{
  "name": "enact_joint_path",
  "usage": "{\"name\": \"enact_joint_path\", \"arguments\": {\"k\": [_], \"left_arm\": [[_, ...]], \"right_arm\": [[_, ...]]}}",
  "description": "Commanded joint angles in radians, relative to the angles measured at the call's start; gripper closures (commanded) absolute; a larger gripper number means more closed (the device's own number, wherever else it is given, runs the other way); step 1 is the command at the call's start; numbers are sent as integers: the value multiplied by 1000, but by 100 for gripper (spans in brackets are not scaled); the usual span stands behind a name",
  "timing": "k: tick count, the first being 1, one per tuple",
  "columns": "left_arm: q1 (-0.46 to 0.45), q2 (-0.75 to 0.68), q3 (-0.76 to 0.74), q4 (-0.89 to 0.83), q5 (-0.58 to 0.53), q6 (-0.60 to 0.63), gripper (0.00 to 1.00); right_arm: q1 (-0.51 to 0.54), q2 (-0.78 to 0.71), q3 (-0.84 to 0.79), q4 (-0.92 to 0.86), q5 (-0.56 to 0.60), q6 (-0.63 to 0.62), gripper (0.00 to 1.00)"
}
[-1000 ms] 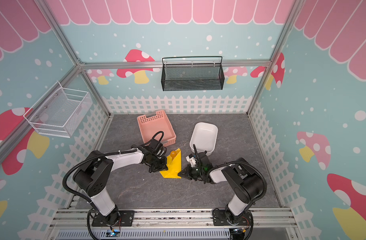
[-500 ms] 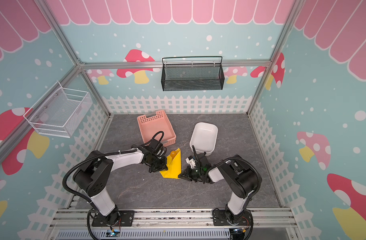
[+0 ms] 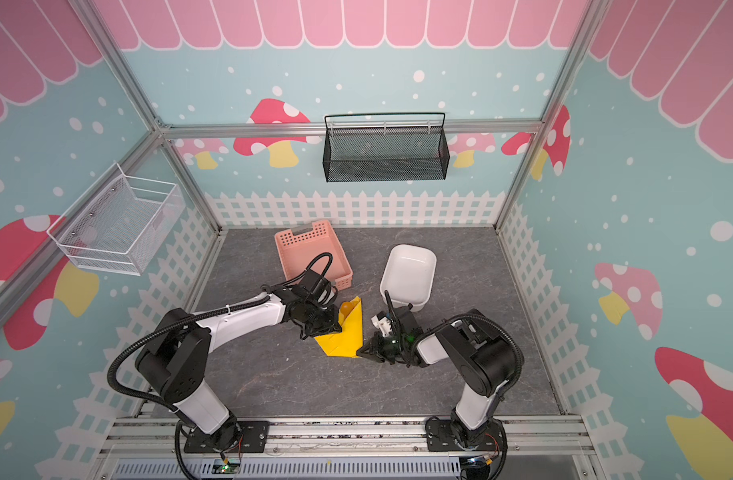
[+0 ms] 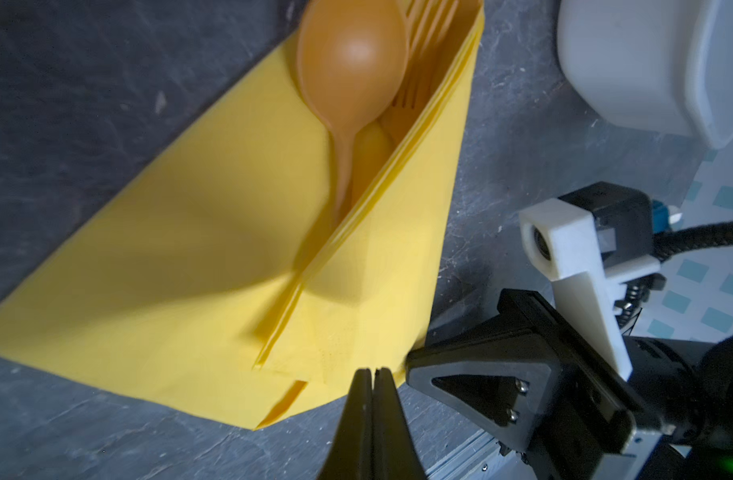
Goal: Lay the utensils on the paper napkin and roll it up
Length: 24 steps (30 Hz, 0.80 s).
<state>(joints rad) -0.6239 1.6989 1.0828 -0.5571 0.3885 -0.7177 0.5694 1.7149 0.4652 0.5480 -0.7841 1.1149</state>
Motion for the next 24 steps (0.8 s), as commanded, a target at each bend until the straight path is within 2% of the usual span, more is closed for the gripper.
{"name": "enact_joint_path", "arguments": {"k": [1, 17, 24], "left_arm": [[-27, 29, 26, -24, -22, 4, 95], [-35, 84, -22, -22, -117, 17, 96], [-30, 112, -36, -19, -129, 28, 97]], "right_arm": [[10, -4, -4, -71, 9, 1, 100], [24, 9, 6, -96, -15, -10, 99], [21, -35, 47, -100, -15, -33, 94]]}}
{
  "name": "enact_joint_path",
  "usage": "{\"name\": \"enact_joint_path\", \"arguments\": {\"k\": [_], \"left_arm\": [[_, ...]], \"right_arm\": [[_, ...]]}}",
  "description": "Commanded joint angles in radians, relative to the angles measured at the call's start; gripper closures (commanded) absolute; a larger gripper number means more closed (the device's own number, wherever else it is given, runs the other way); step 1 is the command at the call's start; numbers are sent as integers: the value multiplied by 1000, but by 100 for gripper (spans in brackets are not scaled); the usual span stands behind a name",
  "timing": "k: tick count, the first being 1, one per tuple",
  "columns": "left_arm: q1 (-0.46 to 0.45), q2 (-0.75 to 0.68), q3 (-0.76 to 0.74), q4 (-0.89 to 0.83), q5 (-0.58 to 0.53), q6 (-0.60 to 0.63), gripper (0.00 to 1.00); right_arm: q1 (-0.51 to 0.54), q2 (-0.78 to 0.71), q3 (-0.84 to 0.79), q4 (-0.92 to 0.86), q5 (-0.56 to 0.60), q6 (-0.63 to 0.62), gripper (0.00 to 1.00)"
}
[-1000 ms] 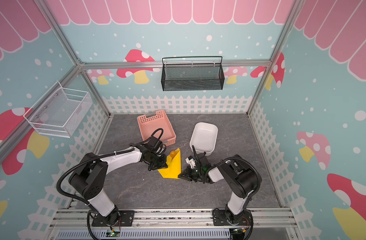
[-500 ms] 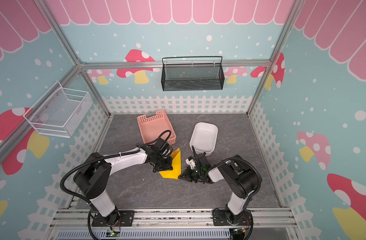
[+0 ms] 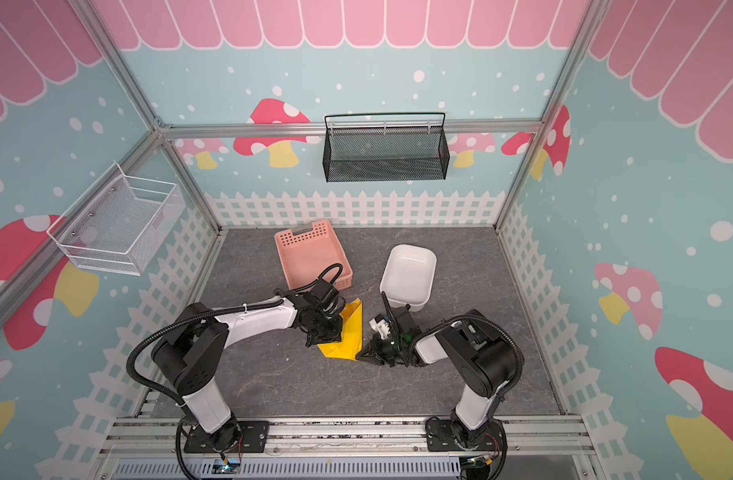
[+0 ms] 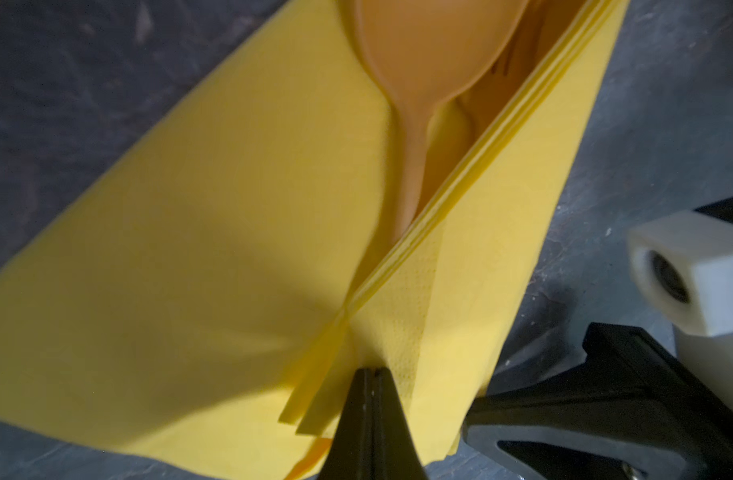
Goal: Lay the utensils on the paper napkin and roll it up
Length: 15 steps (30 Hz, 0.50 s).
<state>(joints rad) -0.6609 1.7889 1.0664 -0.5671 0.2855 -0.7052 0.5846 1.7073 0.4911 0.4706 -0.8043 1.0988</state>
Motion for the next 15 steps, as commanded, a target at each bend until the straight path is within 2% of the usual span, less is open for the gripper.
{"name": "enact_joint_path", "arguments": {"k": [1, 7, 15], "left_arm": [[6, 24, -22, -10, -29, 17, 97], [13, 15, -35, -11, -57, 22, 97], [14, 18, -29, -11, -62, 21, 97]], "right_arm": [[6, -41, 25, -27, 11, -22, 93], [1, -73, 45, -71, 32, -43, 94], [11, -7, 57, -9, -45, -45, 97]]}}
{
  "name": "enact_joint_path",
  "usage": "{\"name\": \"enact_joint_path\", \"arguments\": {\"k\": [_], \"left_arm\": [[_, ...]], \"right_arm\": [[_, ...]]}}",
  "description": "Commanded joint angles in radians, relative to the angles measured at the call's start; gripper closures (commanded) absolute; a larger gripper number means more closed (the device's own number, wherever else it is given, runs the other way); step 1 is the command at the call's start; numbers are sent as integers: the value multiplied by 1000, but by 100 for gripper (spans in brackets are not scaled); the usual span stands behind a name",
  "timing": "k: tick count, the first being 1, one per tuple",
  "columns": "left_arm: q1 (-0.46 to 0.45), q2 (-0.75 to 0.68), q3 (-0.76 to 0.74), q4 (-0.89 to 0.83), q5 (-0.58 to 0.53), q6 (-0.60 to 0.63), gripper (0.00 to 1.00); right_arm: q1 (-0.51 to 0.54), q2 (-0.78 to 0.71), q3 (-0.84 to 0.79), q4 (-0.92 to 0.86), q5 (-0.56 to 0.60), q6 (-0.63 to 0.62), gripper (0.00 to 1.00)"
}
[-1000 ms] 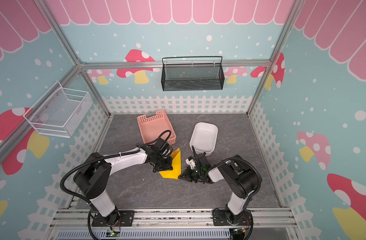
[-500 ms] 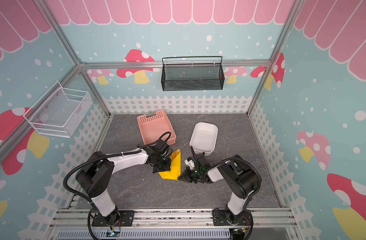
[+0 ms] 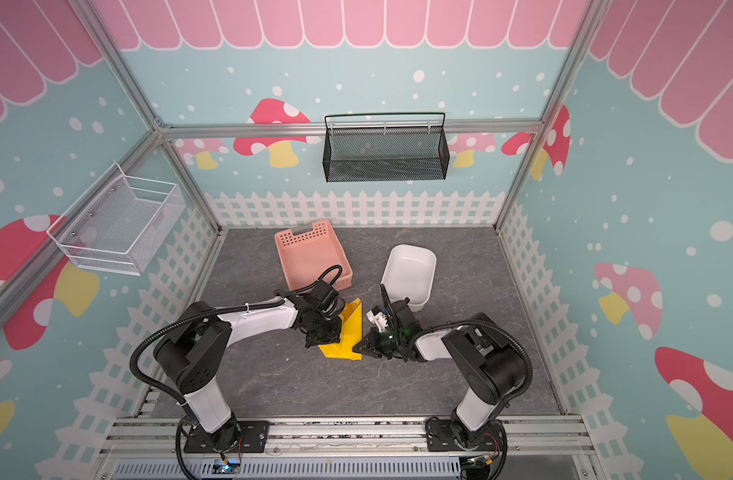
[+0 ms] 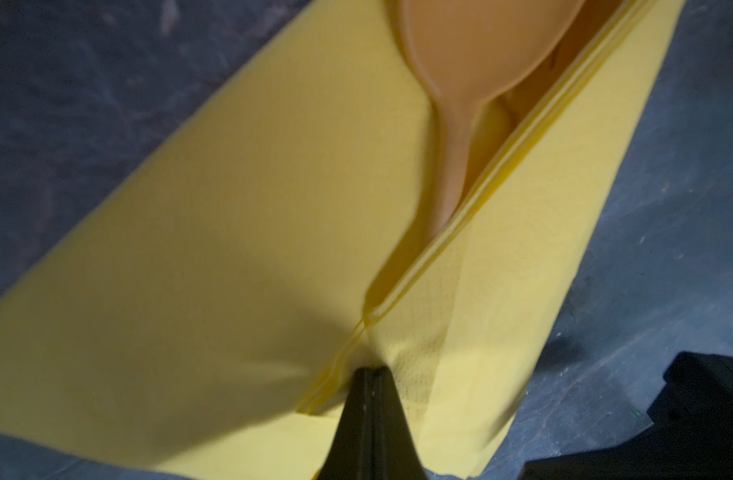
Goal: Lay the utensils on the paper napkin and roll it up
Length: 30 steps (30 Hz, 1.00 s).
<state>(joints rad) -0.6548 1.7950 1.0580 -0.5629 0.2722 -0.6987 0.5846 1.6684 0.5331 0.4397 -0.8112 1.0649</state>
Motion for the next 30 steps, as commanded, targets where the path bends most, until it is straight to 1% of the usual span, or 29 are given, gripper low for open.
{"name": "enact_joint_path", "arguments": {"k": [1, 5, 10, 14, 23, 30], "left_arm": [[7, 12, -20, -14, -48, 15, 97], [7, 6, -15, -14, -50, 14, 97], [7, -14, -8, -14, -45, 15, 96], [9, -49, -7, -12, -54, 20, 94], [5, -114, 14, 6, -23, -2, 92], [3, -90, 9, 30, 18, 3, 91]], "right_arm": [[15, 41, 17, 29, -44, -12, 97], [29, 89, 35, 44, -52, -12, 97], [36, 134, 55, 42, -33, -3, 97], [36, 146, 48, 43, -29, 3, 97], [36, 149, 42, 42, -29, 6, 98], [35, 150, 41, 43, -29, 9, 98]]}}
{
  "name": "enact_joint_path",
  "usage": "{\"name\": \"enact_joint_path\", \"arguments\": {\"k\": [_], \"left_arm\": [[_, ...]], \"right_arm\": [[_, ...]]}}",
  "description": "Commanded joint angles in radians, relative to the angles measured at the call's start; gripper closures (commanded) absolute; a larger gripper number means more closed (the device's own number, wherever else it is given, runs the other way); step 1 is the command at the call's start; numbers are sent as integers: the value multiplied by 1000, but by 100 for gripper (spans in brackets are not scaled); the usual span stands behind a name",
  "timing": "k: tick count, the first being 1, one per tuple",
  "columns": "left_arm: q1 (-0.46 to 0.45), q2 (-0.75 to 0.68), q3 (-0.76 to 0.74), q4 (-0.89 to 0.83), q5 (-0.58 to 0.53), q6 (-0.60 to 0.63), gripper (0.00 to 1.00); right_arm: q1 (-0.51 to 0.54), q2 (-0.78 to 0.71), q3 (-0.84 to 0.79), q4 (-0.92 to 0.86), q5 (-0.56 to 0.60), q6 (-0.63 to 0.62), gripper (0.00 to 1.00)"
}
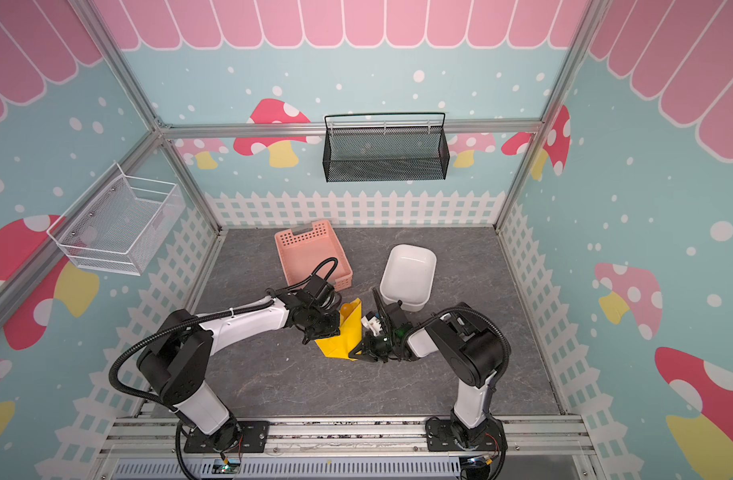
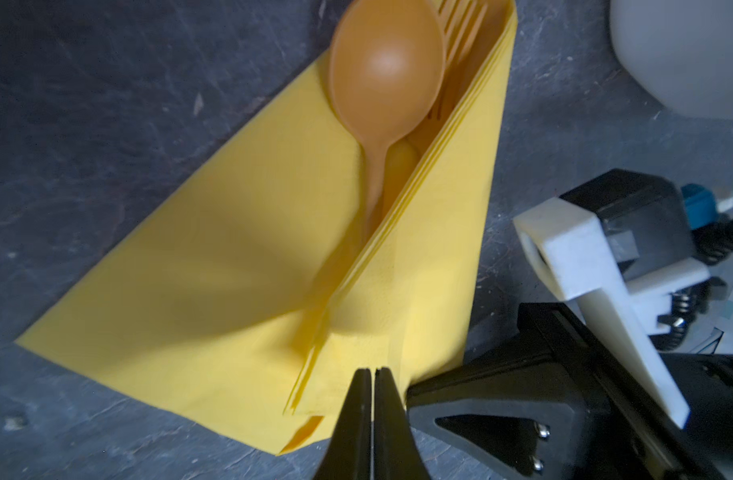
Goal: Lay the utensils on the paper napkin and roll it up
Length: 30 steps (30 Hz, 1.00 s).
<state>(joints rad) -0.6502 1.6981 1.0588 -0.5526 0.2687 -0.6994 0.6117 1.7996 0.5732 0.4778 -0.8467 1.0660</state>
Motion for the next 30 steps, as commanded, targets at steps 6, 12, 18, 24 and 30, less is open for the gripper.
{"name": "enact_joint_path", "arguments": {"k": [6, 12, 18, 24, 30], "left_arm": [[-3, 41, -15, 32, 5, 44, 91], [-1, 80, -40, 43, 4, 41, 91], [1, 98, -56, 43, -12, 30, 93], [1, 113, -58, 43, -10, 33, 93], [1, 114, -72, 43, -14, 35, 94]], "right_arm": [[9, 16, 0, 4, 9, 9, 98], [9, 15, 2, 4, 7, 9, 98], [10, 15, 2, 5, 6, 9, 98], [8, 8, 20, -11, 0, -5, 97], [-4, -38, 87, -89, 32, -48, 95]]}}
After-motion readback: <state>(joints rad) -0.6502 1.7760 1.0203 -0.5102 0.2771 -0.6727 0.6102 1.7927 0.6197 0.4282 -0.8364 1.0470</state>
